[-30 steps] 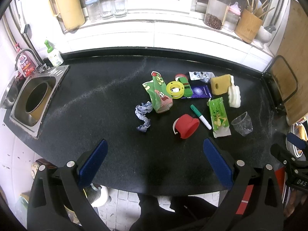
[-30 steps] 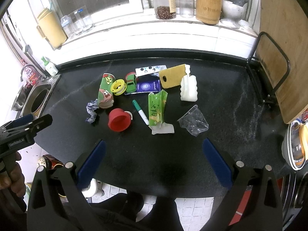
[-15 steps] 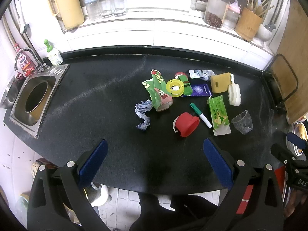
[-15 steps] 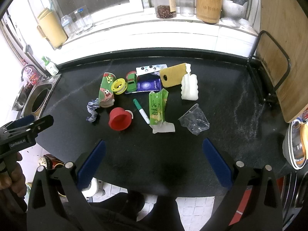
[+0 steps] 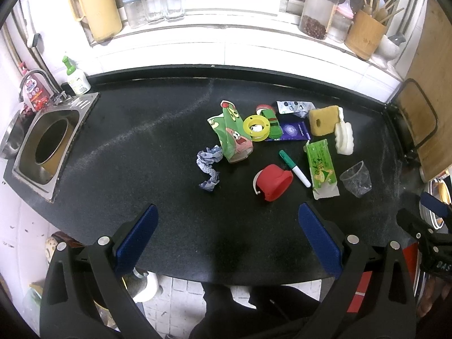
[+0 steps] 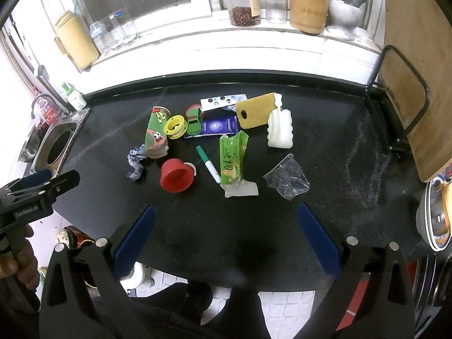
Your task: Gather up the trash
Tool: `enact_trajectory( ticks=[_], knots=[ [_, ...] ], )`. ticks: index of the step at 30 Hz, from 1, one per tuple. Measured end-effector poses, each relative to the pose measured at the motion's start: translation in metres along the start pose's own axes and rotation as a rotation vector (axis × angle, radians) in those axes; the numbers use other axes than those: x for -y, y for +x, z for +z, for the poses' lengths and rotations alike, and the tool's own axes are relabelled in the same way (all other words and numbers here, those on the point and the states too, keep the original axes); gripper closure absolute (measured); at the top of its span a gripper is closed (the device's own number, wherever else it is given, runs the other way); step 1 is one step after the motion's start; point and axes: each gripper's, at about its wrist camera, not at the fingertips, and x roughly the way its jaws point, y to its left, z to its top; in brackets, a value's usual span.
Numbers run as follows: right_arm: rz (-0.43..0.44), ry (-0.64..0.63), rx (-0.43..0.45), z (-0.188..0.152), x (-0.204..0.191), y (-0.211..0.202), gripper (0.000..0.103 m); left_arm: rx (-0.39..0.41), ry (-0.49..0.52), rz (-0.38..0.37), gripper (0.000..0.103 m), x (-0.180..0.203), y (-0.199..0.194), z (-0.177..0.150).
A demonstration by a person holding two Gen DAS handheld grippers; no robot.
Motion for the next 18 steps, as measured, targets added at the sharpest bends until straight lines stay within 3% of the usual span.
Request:
enact_trajectory(
  ticks=[4, 9, 18],
  knots=[
    [0.004, -0.003, -0.003, 0.005, 0.001, 0.013, 0.006, -0.004, 0.011, 0.016, 0.007, -0.007, 0.010, 0.005],
    [-0.003, -0.021, -0.006, 0.020, 0.004, 0.047, 0.006, -0.042, 0.033, 0.025, 0.007, -0.021, 0.053, 0.013],
    [-0.018, -0.033, -0.108, 0.050, 0.012, 0.158, 0.011, -0.063, 0.071, 0.016, 0.007, -0.044, 0.159, 0.029]
  ],
)
